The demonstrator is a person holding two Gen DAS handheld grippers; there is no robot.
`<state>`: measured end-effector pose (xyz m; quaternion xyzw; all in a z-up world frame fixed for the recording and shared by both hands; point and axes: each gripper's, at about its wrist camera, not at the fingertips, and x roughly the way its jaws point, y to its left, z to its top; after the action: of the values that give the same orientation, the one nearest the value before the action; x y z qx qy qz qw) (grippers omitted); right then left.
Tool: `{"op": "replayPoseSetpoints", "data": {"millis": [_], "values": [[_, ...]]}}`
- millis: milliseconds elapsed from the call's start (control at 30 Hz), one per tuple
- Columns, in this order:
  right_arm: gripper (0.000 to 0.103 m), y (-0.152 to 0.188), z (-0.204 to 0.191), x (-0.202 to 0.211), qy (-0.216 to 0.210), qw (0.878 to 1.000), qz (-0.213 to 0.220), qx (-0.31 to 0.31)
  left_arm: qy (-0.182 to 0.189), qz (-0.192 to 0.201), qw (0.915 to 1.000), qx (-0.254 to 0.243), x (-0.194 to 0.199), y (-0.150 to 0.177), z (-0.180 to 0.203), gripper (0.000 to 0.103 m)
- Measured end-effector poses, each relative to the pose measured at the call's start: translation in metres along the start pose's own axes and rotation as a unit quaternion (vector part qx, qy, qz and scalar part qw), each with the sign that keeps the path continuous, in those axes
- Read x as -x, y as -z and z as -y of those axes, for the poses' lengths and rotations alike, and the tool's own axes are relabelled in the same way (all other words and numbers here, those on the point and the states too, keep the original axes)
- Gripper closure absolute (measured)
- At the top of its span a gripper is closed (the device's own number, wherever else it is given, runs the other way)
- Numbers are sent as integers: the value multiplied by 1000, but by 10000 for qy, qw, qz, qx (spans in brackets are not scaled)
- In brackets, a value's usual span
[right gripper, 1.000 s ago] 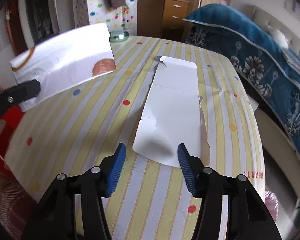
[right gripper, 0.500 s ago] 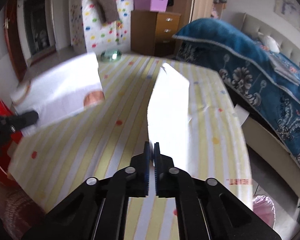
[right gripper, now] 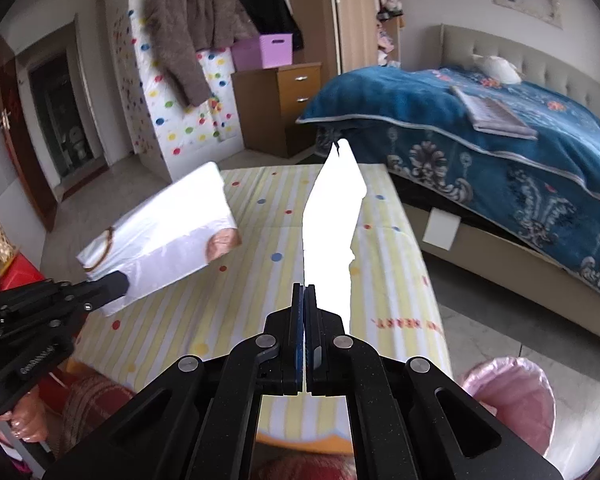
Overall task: Collect trash
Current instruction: 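Carry the bag and cardboard strip toward the pink-lined bin, then open both tools over the bin to drop the bag and cardboard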
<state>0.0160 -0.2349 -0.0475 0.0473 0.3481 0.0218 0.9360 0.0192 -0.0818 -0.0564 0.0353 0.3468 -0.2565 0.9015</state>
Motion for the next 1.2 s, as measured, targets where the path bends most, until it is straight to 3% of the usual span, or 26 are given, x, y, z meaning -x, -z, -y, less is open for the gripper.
{"op": "replayPoseSetpoints", "data": {"millis": [267,600,900,1200], "values": [[103,28,40,46,315,9984,80,-473,594,-79,9968,-525,-16,3,71,101],[103,83,106,100,1092,9855,-54,-1299,1358,-305,9812,-1336,-46,13,169,101],[103,122,170,118,1238,9745,-95,-1868,1633,-454,9692,-1788,-79,15,230,101],[103,144,226,104,1232,9659,-288,-2259,1761,-664,9617,-1992,-112,14,264,101]]}}
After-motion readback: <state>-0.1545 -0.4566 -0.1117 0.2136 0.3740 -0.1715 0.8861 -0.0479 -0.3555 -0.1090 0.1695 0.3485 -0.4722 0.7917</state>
